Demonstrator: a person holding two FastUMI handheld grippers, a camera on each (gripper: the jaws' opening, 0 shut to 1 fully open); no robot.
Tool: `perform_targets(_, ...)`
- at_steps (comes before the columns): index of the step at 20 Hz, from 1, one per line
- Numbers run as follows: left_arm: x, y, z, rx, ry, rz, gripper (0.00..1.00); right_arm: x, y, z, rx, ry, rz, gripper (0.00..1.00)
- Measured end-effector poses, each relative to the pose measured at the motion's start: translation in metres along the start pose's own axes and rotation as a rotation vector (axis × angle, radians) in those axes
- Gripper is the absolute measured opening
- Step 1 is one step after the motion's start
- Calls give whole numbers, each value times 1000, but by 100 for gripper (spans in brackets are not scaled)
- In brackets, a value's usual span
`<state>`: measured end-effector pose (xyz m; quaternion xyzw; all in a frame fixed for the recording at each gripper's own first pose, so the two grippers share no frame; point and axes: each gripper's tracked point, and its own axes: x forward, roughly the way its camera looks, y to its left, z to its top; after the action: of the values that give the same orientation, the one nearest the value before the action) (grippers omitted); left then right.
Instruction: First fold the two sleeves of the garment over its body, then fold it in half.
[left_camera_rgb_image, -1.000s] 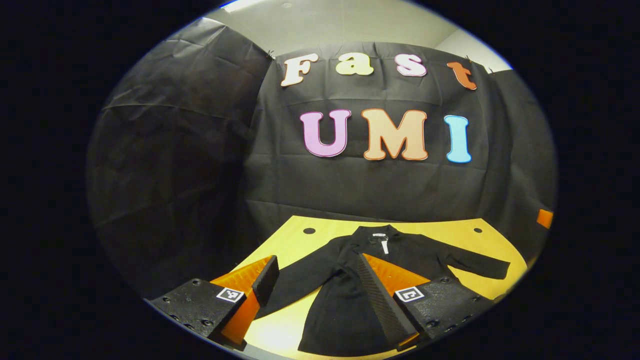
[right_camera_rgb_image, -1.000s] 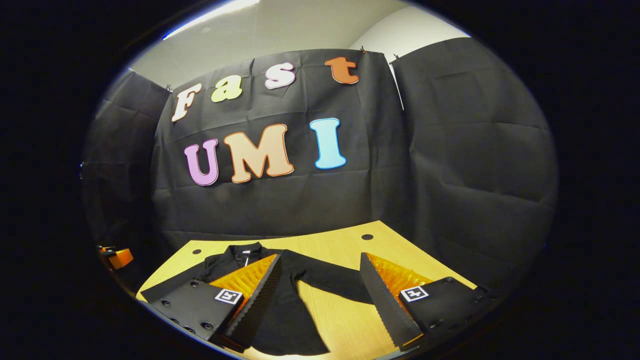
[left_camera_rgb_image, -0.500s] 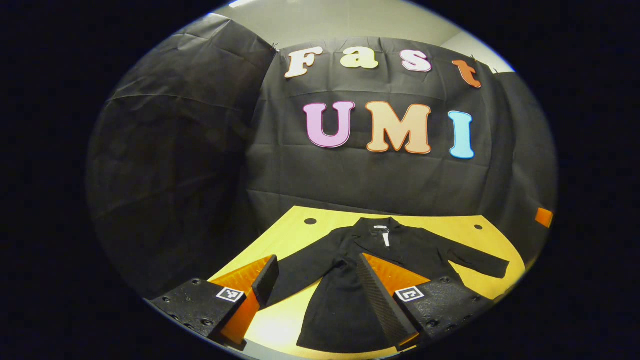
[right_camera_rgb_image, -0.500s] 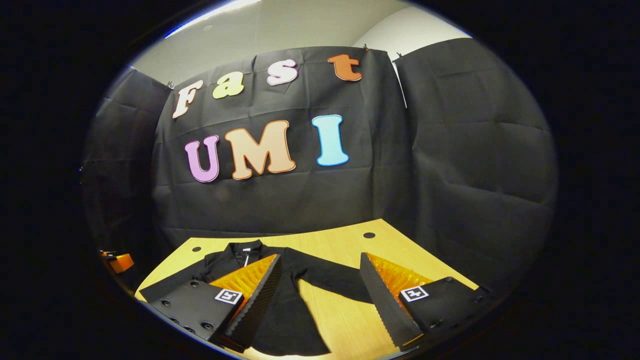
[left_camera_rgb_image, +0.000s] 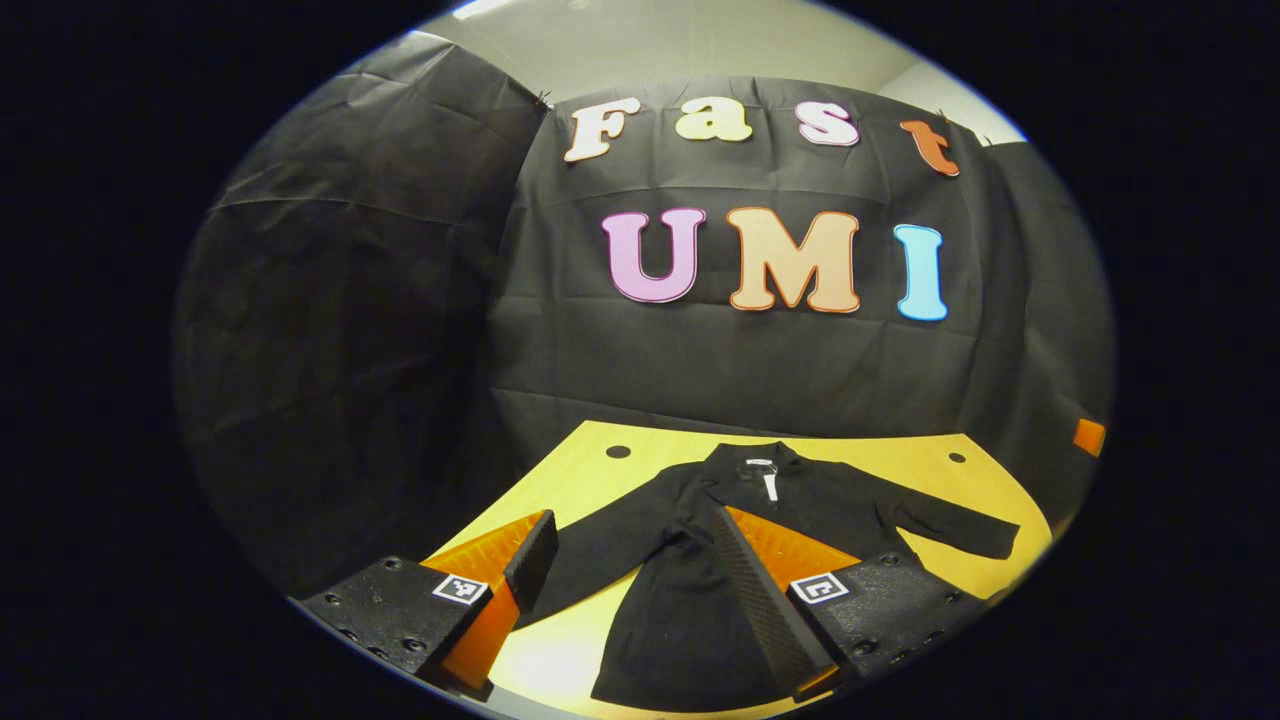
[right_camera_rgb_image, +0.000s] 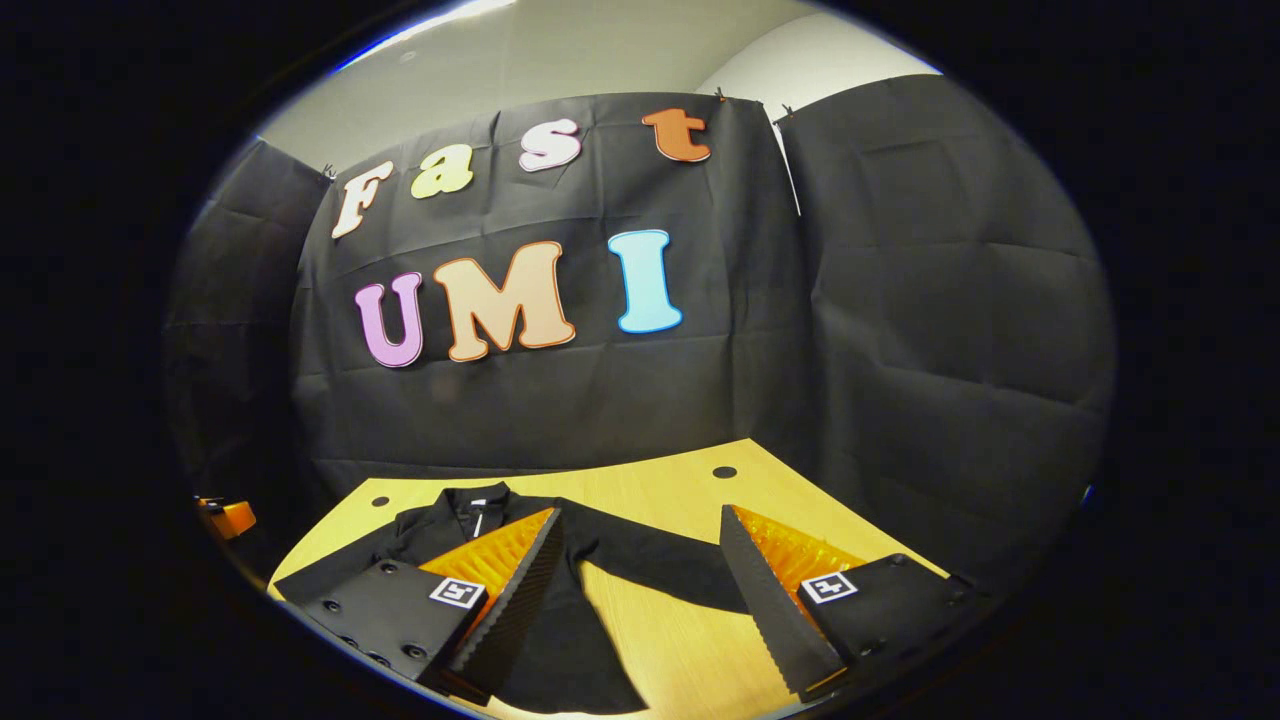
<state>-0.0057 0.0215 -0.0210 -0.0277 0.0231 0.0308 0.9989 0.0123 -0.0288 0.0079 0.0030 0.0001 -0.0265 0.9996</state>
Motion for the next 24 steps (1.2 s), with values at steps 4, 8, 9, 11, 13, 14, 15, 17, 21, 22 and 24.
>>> perform_targets(4, -1, -4, -1, 4, 4, -1, 93, 3, -10, 0, 5, 3, -12, 99)
perform_targets(8, -2, -4, -1, 5, 7, 10, 93, 9, -22, 0, -4, 3, -22, 98)
perform_targets(9, -4, -3, -1, 6, 7, 15, 93, 12, -25, -1, -8, 4, -24, 98)
perform_targets(11, -6, -4, -2, 11, 6, 21, 94, 22, -36, -5, -30, 12, -32, 99)
perform_targets(13, -9, -5, -2, 24, 6, 28, 93, 32, -50, -10, -51, 27, -46, 98)
perform_targets(14, -11, -5, -2, 31, 5, 33, 93, 37, -55, -11, -49, 33, -42, 98)
perform_targets(15, -12, -4, -3, 36, 6, 38, 93, 44, -58, -13, -45, 40, -40, 99)
perform_targets(17, -16, -5, -5, 42, 12, 49, 93, 56, -68, -18, -39, 56, -44, 96)
perform_targets(21, -23, -3, -6, 42, 16, 74, 93, 87, -93, -36, -13, 98, -66, 96)
perform_targets(22, -24, -2, -6, 43, 16, 82, 93, 96, -100, -45, -3, 117, -74, 99)
perform_targets(24, -26, 1, -6, 51, 16, 102, 93, 113, -114, -66, 4, 172, -92, 99)
